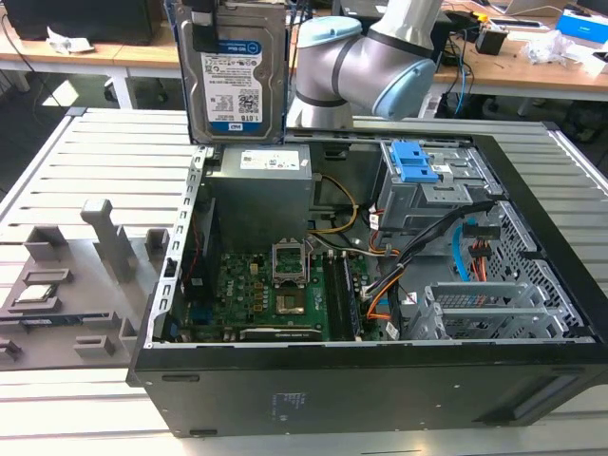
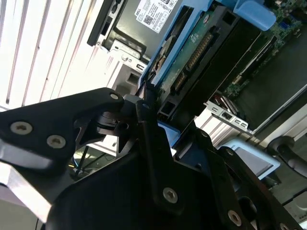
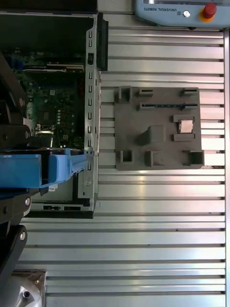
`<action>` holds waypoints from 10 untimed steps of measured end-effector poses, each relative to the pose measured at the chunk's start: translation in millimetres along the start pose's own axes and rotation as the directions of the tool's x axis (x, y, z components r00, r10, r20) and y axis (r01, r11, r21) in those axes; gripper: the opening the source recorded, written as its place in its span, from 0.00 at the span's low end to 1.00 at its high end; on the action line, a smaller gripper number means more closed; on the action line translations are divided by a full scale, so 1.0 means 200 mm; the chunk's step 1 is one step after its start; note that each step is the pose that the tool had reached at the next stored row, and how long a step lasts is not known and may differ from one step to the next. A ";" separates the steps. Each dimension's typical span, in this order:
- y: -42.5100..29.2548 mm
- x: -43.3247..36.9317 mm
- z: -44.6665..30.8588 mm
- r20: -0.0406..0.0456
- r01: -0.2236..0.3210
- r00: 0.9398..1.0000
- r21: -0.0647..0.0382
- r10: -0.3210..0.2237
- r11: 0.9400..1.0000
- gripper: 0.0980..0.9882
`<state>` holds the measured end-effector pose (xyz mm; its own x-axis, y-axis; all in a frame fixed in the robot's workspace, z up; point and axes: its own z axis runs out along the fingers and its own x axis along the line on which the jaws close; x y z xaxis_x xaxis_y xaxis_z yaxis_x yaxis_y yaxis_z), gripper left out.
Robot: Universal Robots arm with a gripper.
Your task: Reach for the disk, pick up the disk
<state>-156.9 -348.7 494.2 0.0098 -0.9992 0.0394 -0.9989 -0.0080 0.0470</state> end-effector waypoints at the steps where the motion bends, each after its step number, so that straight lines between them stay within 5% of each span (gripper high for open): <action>1: -0.010 0.000 0.000 0.000 0.000 1.000 0.000 0.000 1.000 0.30; 10: -0.157 0.000 -0.007 0.000 0.000 1.000 0.000 0.000 1.000 0.30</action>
<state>-125.5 -348.4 494.2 0.0098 -0.9992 0.0394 -0.9989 -0.0080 0.0470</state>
